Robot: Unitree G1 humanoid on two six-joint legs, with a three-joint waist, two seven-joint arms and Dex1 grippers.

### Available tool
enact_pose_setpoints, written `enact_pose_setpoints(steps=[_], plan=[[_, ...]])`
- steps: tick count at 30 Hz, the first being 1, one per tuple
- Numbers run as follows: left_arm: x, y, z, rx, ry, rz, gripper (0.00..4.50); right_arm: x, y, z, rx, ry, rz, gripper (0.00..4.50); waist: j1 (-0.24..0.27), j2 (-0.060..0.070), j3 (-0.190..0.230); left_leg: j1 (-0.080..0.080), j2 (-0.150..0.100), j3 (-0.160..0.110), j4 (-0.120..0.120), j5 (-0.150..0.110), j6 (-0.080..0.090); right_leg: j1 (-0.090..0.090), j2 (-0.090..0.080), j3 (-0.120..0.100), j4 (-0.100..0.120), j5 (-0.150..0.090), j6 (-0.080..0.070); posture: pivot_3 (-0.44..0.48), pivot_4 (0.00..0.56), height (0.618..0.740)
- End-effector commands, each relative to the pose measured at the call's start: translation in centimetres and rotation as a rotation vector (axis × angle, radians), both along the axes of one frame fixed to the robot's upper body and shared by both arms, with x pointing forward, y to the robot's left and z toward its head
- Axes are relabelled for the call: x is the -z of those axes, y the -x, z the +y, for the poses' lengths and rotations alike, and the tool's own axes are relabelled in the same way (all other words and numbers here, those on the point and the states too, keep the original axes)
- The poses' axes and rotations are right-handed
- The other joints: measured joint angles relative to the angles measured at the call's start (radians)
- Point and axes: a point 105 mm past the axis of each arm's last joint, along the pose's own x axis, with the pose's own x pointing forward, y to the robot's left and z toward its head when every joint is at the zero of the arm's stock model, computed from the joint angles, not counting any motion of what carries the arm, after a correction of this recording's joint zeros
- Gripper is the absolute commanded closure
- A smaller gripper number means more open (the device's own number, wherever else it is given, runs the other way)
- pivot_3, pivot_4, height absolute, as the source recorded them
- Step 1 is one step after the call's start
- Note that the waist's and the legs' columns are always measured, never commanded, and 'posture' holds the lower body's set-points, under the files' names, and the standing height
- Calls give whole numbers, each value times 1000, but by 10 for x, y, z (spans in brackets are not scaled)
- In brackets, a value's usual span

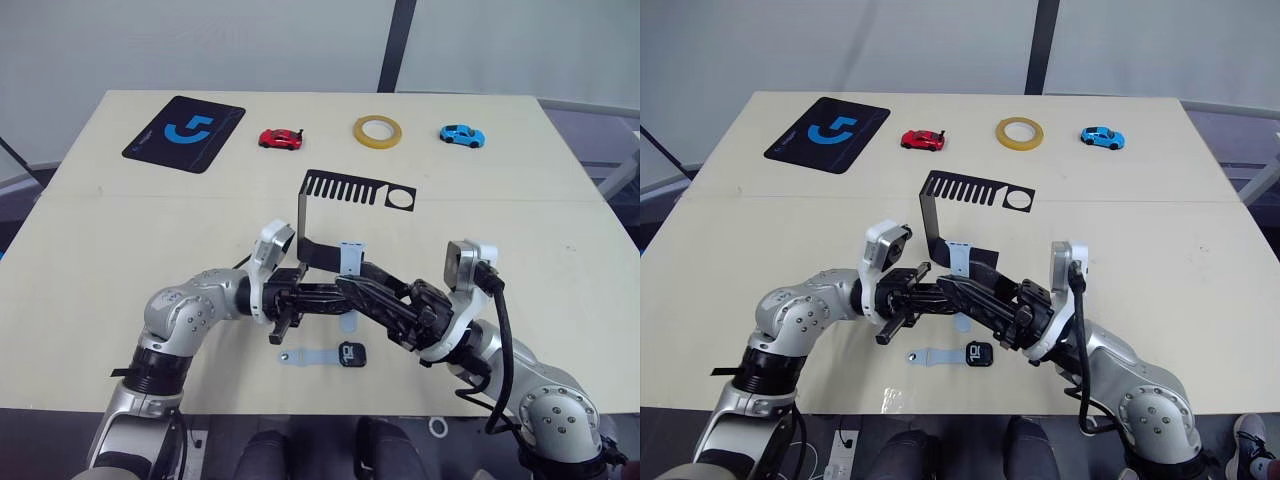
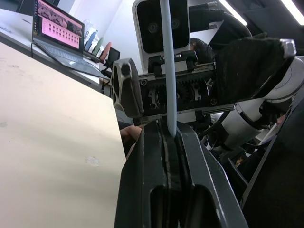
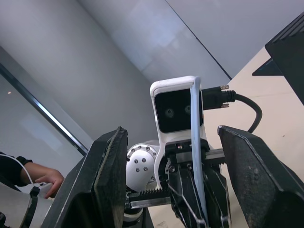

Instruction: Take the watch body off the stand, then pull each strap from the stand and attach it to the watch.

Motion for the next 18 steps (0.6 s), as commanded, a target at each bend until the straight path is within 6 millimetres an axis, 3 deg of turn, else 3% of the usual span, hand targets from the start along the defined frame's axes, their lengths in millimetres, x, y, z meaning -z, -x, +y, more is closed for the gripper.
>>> enact_pose_setpoints(steps=[1, 7, 10, 18], plan=[[-6, 9, -5, 39, 14, -33, 4500, -4, -1, 3, -1, -8, -10, 1270, 0, 0, 0, 0, 0, 0, 0, 0, 0, 0, 0, 0, 0, 0, 0, 0, 150, 737], [-6, 9, -6, 38, 18, -35, 4500, -4, -3, 3, 0, -2, -12, 1270, -1, 0, 0, 0, 0, 0, 0, 0, 0, 0, 0, 0, 0, 0, 0, 0, 150, 737], [-5, 10, -6, 36, 17, -36, 4500, -7, -2, 3, -9, -12, -20, 2551, -1, 0, 0, 0, 0, 0, 0, 0, 0, 0, 0, 0, 0, 0, 0, 0, 150, 737], [-4, 11, -6, 29, 20, -38, 4500, -13, 1, 3, -22, -45, -47, 2551, -1, 0, 0, 0, 0, 0, 0, 0, 0, 0, 0, 0, 0, 0, 0, 0, 150, 737]])
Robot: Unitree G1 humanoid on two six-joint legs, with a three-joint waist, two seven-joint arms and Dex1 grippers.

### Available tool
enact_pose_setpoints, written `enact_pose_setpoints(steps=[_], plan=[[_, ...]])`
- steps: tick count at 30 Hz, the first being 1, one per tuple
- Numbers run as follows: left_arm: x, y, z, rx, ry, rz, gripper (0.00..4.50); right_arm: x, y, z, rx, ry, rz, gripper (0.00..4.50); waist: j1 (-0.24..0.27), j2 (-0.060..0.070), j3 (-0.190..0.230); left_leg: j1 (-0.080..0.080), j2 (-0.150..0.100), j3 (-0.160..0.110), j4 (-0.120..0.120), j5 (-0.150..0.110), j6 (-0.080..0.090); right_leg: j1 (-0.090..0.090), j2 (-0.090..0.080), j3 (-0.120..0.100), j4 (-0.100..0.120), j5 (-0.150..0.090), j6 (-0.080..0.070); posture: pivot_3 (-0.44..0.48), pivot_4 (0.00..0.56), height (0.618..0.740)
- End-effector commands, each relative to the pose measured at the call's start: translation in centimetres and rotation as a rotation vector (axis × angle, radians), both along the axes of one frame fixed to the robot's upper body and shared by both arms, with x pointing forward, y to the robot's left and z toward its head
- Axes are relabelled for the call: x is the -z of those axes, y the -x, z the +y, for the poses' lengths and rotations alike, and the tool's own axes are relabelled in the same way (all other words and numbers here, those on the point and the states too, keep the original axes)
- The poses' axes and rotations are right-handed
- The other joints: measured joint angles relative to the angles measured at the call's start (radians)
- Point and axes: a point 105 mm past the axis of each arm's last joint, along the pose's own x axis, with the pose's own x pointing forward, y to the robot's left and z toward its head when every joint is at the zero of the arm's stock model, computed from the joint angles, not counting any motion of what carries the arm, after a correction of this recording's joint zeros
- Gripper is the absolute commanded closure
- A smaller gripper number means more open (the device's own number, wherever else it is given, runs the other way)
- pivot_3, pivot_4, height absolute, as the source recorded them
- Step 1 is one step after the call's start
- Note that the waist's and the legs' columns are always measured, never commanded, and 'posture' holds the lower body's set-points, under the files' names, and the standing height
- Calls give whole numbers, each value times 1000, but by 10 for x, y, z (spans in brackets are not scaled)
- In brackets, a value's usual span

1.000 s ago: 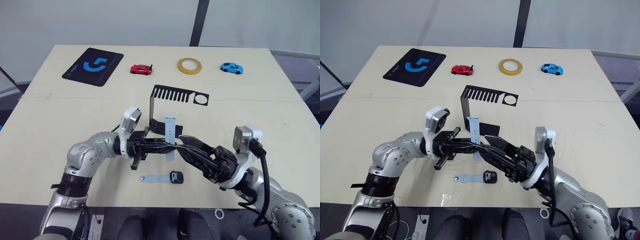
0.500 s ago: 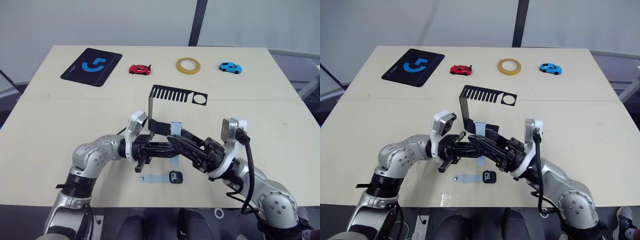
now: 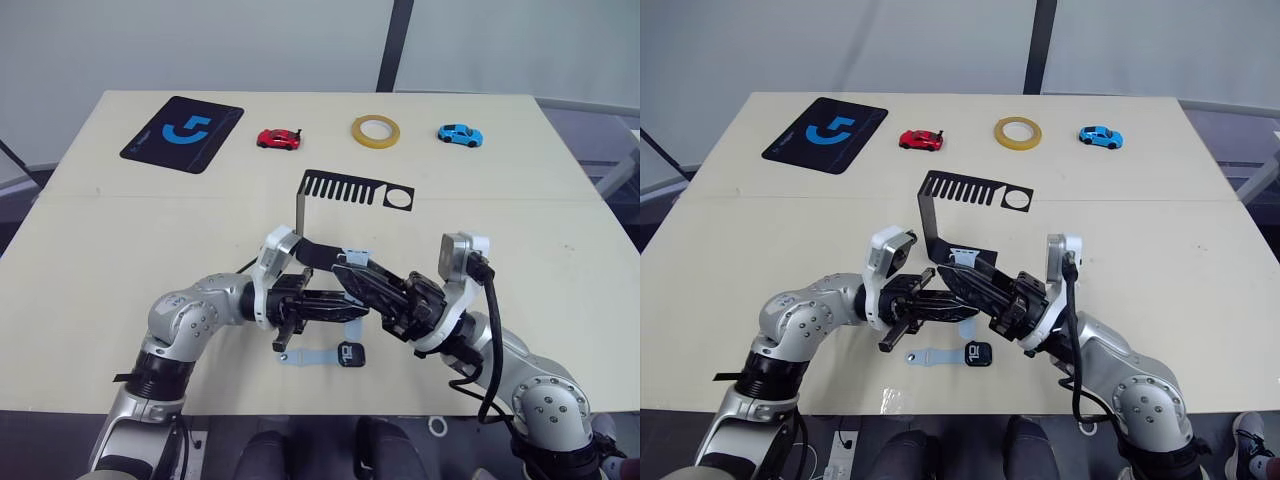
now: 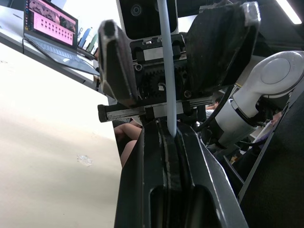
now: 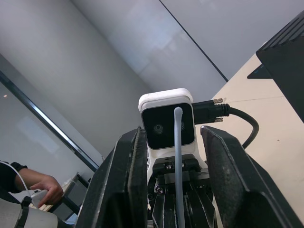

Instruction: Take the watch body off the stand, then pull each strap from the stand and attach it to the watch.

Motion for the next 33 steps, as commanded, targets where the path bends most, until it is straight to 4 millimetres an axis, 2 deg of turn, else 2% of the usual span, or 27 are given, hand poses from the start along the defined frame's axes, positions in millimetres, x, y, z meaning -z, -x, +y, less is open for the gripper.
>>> enact_pose_setpoints(steps=[1, 19, 22, 24, 31, 33], plan=[[-7, 4, -1, 10, 21, -38, 4500, -12, 6, 1, -22, -43, -50, 2551, 0, 0, 0, 0, 0, 0, 0, 0, 0, 0, 0, 0, 0, 0, 0, 0, 150, 737], [-6, 5, -3, 0, 28, -34, 4500, -8, 4, -1, -5, -37, -42, 2551, 0, 0, 0, 0, 0, 0, 0, 0, 0, 0, 0, 0, 0, 0, 0, 0, 150, 737], [-5, 5, -3, 1, 26, -35, 4500, -10, 5, 0, -10, -46, -45, 3406, 0, 0, 0, 0, 0, 0, 0, 0, 0, 0, 0, 0, 0, 0, 0, 0, 150, 737], [-5, 5, -3, 0, 25, -35, 4500, -10, 5, 0, -18, -51, -46, 4397, 0, 0, 0, 0, 0, 0, 0, 0, 0, 0, 0, 0, 0, 0, 0, 0, 150, 737], [-6, 7, -3, 8, 39, -39, 4500, -10, 9, 1, -37, -54, -48, 4469, 0, 0, 0, 0, 0, 0, 0, 0, 0, 0, 0, 0, 0, 0, 0, 0, 150, 737], [-5, 3, -2, -31, 22, -55, 3755, -12, 10, 0, -40, -52, -58, 4500, 0, 0, 0, 0, 0, 0, 0, 0, 0, 0, 0, 0, 0, 0, 0, 0, 150, 737]])
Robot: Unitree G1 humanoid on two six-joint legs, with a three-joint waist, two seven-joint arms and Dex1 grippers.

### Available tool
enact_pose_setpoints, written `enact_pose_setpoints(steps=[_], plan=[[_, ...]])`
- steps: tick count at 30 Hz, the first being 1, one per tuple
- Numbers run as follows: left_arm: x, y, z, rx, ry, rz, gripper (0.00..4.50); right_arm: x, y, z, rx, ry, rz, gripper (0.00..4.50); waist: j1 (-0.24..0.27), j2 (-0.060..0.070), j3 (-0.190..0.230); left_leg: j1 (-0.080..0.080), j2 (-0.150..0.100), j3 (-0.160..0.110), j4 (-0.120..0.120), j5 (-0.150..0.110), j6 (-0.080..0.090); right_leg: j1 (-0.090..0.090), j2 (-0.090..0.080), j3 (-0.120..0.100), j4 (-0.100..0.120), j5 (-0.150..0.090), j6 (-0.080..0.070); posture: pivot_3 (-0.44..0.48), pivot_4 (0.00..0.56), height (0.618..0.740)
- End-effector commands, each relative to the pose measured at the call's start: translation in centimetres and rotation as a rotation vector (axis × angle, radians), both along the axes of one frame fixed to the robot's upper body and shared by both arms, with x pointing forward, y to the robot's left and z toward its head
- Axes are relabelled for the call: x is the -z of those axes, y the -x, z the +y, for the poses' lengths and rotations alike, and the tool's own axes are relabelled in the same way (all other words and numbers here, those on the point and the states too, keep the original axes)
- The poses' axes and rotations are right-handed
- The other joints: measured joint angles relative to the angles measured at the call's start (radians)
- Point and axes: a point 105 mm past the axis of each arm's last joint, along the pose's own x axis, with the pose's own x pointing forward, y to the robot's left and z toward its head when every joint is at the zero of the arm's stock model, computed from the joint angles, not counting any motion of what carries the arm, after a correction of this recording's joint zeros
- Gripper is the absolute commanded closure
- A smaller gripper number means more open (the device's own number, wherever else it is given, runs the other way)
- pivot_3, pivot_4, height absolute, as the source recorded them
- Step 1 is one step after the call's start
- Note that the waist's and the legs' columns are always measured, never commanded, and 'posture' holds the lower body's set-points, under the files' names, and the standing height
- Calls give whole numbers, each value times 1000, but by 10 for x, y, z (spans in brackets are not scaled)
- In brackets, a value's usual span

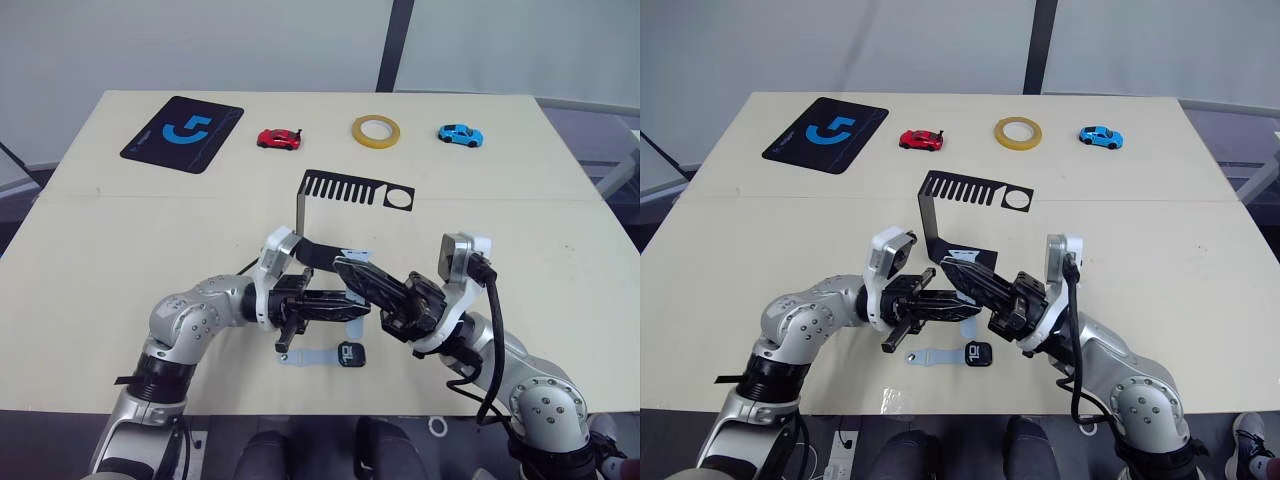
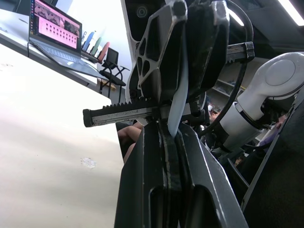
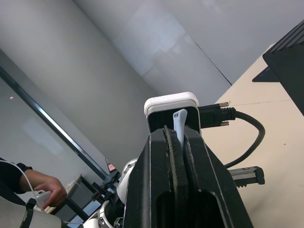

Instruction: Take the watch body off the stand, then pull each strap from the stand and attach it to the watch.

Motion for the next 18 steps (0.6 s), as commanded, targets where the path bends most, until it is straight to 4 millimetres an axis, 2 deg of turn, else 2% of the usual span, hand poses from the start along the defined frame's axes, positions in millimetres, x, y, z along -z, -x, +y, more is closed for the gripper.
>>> enact_pose_setpoints(steps=[1, 4, 5, 7, 9, 13, 16, 18], plan=[[-7, 1, 1, -30, 5, -73, 3487, -12, 10, -2, -30, -29, -57, 4500, 0, 0, 0, 0, 0, 0, 0, 0, 0, 0, 0, 0, 0, 0, 0, 0, 150, 737], [-11, 1, 14, -42, -31, -172, 2063, -17, 13, -9, -12, -1, -99, 4500, 0, 0, 0, 0, 0, 0, 0, 0, 0, 0, 0, 0, 0, 0, 0, 0, 150, 737], [-12, -1, 20, -57, -47, -214, 1725, -17, 14, -13, 2, 17, -116, 4500, 0, 0, 0, 0, 0, 0, 0, 0, 0, 0, 0, 0, 0, 0, 0, 0, 150, 737], [-10, -5, 37, -78, -104, -307, 724, -15, 17, -24, 53, 100, -172, 4500, 1, 0, 0, 0, 0, 0, 0, 0, 0, -1, 0, 0, 0, 0, 0, 0, 150, 737], [-7, -11, 56, -109, -160, -377, 62, -11, 20, -37, 106, 178, -217, 4500, 2, 0, 0, -1, 0, 0, 0, 0, 0, -1, 0, 0, -3, 0, 0, 0, 150, 737], [9, -22, 98, -183, -286, -548, 62, 6, 23, -71, 237, 404, -315, 4500, 8, 0, 0, -1, 0, 1, 0, 0, 0, -1, 0, -1, -6, 0, 0, 0, 150, 737], [15, -36, 126, -309, -324, -598, 62, 21, 28, -99, 324, 537, -358, 4500, 18, 0, 0, -1, 0, 2, 0, -1, 1, -1, 0, -1, -7, 0, 0, 0, 150, 737], [24, -37, 144, -338, -384, -616, 62, 34, 37, -117, 344, 622, -351, 4500, 23, 0, 0, -1, 0, 4, 0, -1, 1, -1, 0, -1, -7, 0, 0, 0, 150, 737]])
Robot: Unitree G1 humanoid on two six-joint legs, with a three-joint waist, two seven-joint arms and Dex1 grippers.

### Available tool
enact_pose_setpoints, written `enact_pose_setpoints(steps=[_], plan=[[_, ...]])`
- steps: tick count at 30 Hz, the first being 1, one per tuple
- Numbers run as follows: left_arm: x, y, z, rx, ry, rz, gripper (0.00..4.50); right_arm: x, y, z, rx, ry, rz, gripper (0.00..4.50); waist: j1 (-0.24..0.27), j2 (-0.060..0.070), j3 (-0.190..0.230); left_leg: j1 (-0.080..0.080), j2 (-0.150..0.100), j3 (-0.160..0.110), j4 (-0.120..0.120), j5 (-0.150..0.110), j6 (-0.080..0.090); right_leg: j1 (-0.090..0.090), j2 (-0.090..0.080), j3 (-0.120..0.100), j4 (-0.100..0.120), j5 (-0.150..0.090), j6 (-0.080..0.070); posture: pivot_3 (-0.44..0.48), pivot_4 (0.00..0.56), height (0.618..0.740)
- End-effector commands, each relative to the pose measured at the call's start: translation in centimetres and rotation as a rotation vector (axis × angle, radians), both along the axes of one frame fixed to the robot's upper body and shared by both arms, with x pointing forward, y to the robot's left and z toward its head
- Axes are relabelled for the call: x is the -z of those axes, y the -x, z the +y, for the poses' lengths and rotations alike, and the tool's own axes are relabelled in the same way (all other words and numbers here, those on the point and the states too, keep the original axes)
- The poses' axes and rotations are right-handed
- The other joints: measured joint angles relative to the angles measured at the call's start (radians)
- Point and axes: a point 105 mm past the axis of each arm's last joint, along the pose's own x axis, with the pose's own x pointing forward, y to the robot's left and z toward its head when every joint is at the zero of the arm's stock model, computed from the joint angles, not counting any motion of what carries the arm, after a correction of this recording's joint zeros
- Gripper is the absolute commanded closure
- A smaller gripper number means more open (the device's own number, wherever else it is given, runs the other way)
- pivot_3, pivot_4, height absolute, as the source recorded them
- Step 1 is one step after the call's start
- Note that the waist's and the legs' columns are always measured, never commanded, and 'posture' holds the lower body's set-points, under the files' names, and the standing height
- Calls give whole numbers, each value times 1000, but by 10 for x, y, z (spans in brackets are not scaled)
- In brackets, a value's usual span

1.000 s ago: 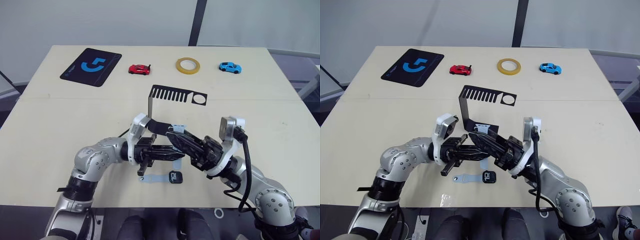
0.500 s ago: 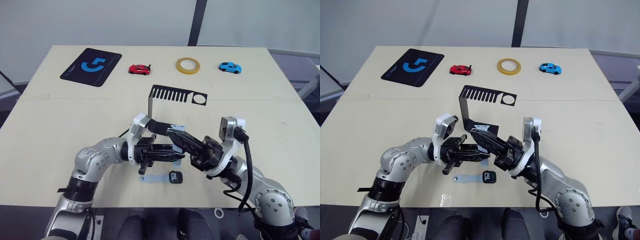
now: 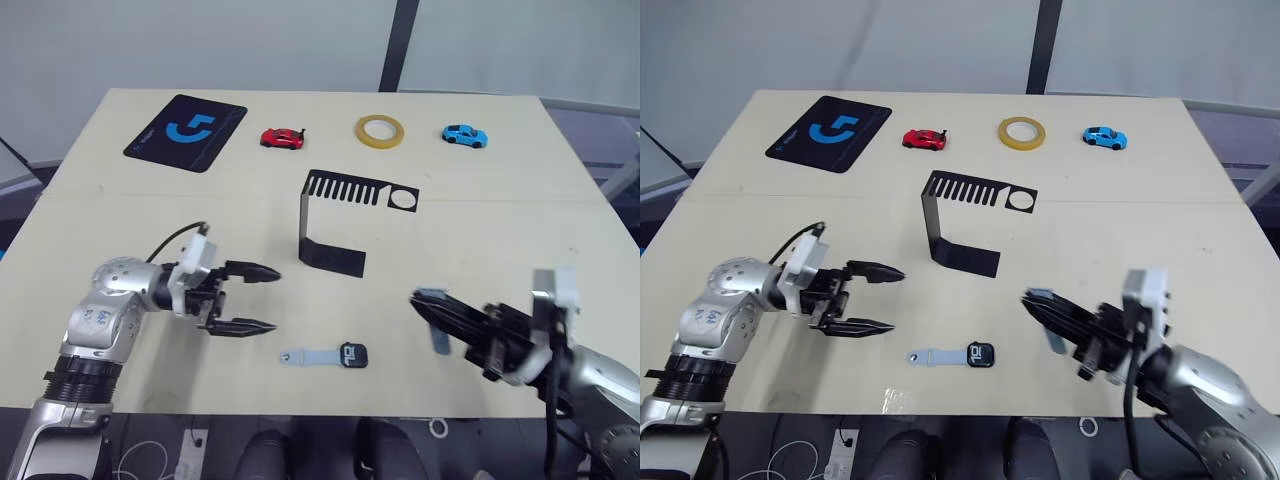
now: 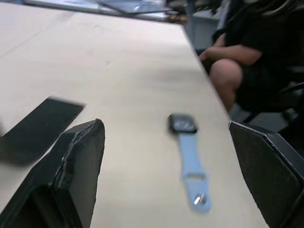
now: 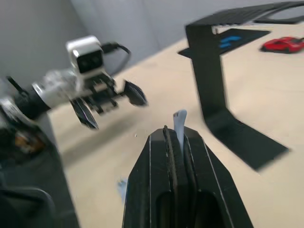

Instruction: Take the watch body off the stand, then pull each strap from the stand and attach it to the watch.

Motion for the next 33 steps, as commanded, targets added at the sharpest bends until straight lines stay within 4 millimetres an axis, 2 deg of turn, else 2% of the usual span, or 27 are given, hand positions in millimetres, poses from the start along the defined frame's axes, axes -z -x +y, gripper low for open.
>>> enact_pose_setpoints(steps=[1, 4, 9, 13, 15, 18, 21, 27, 30, 33], plan=[[3, 0, 27, -50, -77, -79, 62, 3, 14, -24, 31, 116, -62, 4500, 2, 0, 0, 0, 0, 0, 0, 0, 0, 0, 0, 0, 0, 0, 0, 0, 150, 737], [9, 7, 33, -50, -100, -93, 62, 8, 23, -40, 82, 140, -44, 4500, 2, 0, 0, 0, 0, 4, 0, -1, 1, 0, 0, 0, 0, 0, 0, 0, 150, 737], [15, 18, 11, 22, -111, -129, 62, 11, 29, -46, 88, 160, -45, 4500, 2, 0, 0, 2, 0, 1, 0, -3, 4, 1, -2, 2, 0, 2, 0, 0, 150, 737], [16, 26, -12, 53, -92, -109, 62, 7, 28, -40, 77, 154, -65, 4500, 2, 0, 0, 3, 0, 0, 0, -2, 4, 1, -2, 2, 1, 2, 0, 0, 150, 737], [22, 33, -27, 83, -99, -95, 62, 6, 28, -35, 60, 156, -79, 4500, 0, 0, 0, 3, 0, 0, 0, -2, 2, 1, -2, 2, 1, 3, 0, 0, 150, 737], [33, 37, -59, 76, -89, -88, 62, 8, 29, -22, 13, 149, -77, 4500, 2, 0, 0, 3, 0, 1, 0, -2, 2, 1, -1, 2, 1, 3, 0, 0, 150, 737], [46, 38, -82, 76, -119, -101, 62, 11, 29, -17, -5, 147, -68, 4500, 3, 0, 0, 3, 0, 1, 0, -2, 2, 1, -1, 3, 1, 3, 0, 0, 150, 737], [67, 37, -116, 72, -170, -107, 62, 14, 30, -11, -34, 155, -52, 4500, 4, 0, 0, 3, 0, 1, 0, -1, 2, 2, -1, 3, 1, 3, 0, 0, 150, 737], [74, 36, -127, 65, -180, -135, 62, 14, 29, -10, -42, 156, -50, 4500, 4, 0, 0, 4, 0, 1, 0, -2, 2, 2, -1, 3, 1, 3, 0, 0, 150, 737], [80, 36, -134, 32, -178, -88, 62, 13, 29, -8, -52, 156, -45, 4500, 3, 0, 0, 4, 0, 0, 0, -2, 2, 2, -1, 2, 1, 2, 0, 0, 150, 737]])
